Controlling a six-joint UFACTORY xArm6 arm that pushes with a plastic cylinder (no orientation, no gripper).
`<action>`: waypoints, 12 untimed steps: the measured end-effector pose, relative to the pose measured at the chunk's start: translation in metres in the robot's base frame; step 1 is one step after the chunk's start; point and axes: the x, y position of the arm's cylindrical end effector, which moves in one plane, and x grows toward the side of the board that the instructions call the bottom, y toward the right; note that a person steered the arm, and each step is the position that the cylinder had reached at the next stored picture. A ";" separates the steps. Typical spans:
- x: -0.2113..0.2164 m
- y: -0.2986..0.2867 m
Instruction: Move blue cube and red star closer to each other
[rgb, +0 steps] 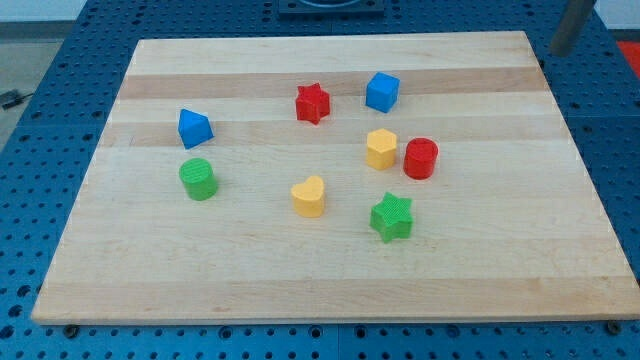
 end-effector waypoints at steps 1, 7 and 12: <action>0.000 -0.001; 0.100 -0.193; 0.145 -0.279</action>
